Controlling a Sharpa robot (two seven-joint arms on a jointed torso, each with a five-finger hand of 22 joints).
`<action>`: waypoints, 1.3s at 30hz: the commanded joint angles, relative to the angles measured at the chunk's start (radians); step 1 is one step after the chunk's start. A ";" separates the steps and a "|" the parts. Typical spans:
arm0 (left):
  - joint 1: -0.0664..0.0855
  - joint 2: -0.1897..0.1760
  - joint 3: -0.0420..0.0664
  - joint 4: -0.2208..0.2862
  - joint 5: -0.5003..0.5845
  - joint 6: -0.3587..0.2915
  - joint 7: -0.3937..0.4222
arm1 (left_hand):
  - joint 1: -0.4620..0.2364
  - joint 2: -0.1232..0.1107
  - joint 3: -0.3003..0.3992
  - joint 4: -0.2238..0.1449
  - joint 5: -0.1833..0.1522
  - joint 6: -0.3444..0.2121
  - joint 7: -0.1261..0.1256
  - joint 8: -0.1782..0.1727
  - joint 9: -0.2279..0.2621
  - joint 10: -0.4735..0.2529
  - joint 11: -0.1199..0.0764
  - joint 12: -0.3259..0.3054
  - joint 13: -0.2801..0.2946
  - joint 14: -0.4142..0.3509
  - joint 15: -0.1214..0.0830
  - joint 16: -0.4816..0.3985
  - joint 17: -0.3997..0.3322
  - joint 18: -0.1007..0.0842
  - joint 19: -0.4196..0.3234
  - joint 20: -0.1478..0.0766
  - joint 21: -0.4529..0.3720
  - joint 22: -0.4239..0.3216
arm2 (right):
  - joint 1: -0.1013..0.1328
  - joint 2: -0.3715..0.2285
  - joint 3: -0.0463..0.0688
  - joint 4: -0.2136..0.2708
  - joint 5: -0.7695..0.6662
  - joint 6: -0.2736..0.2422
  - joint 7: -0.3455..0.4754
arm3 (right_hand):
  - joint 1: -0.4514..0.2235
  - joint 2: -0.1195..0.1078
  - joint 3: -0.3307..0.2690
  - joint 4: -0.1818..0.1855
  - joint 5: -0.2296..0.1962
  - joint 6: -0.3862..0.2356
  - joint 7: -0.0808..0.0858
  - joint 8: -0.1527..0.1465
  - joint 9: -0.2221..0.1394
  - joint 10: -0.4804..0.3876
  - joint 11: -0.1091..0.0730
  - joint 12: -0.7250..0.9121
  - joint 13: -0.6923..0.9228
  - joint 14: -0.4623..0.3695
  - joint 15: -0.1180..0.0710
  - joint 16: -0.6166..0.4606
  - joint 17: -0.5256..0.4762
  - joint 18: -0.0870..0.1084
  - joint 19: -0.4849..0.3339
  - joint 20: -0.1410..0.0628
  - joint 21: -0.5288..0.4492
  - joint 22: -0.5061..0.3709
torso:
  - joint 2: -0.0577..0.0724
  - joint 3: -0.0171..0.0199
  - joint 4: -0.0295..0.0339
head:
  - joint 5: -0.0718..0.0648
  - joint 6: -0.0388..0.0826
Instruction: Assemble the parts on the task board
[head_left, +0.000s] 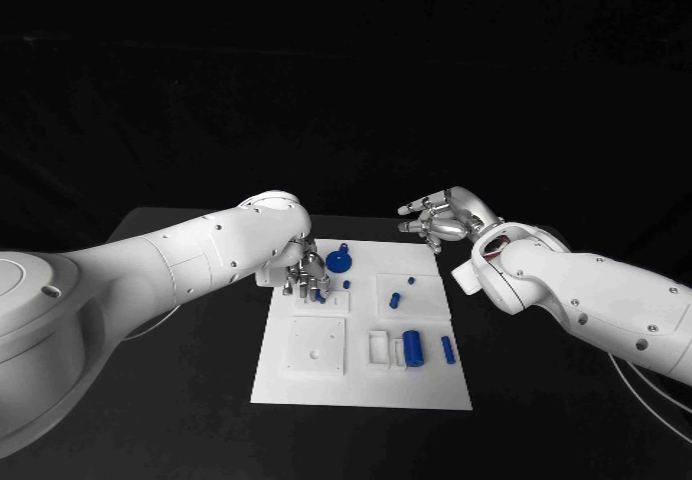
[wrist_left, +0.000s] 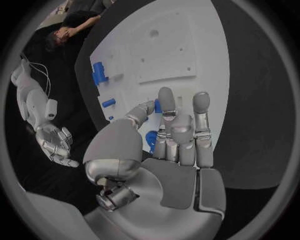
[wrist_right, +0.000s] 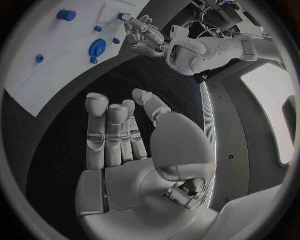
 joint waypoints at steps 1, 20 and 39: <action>-0.003 0.004 0.001 0.005 -0.011 -0.006 0.010 | 0.006 0.004 0.162 -0.154 0.002 0.099 -0.069 0.003 0.000 0.049 -0.009 0.005 -0.001 0.010 -0.006 0.001 0.000 0.009 0.001 0.002 0.007 0.020 | 0.000 0.001 0.001 0.001 -0.005 0.004 0.003 | -0.003 -0.010 0.005 -0.002 0.003 0.008 0.000 -0.004 -0.001 0.006 0.001 -0.006 -0.001 0.001 -0.008 -0.006 -0.002 0.005 0.024 -0.008 -0.005 0.058 | 0.000 -0.0001 -0.0002 | 0.000 0.000; -0.013 0.006 0.001 0.008 -0.010 -0.005 0.015 | 0.006 0.004 0.162 -0.154 0.002 0.099 -0.069 0.003 -0.002 0.049 -0.009 0.006 -0.002 0.011 -0.006 0.001 0.001 0.010 0.001 0.002 0.007 0.020 | 0.000 0.003 0.001 0.000 0.000 0.008 0.001 | -0.002 -0.010 0.011 -0.002 0.002 0.009 0.000 -0.004 -0.001 0.006 0.001 -0.006 -0.003 0.002 -0.008 -0.007 -0.002 0.005 0.024 -0.008 -0.004 0.058 | 0.001 0.0001 0.0004 | -0.002 0.001; -0.016 -0.002 0.001 -0.002 -0.017 0.021 0.007 | 0.007 0.005 0.162 -0.154 0.002 0.101 -0.070 0.003 -0.002 0.049 -0.009 0.007 -0.003 0.012 -0.004 0.002 0.004 0.009 0.000 0.003 0.009 0.020 | 0.000 0.001 0.001 0.000 0.003 0.010 -0.002 | -0.001 -0.013 0.026 -0.003 0.018 0.012 0.000 -0.004 -0.001 0.006 0.000 -0.007 -0.006 0.002 -0.009 -0.007 -0.002 0.005 0.023 -0.009 -0.003 0.058 | 0.000 0.0001 0.0008 | -0.003 -0.002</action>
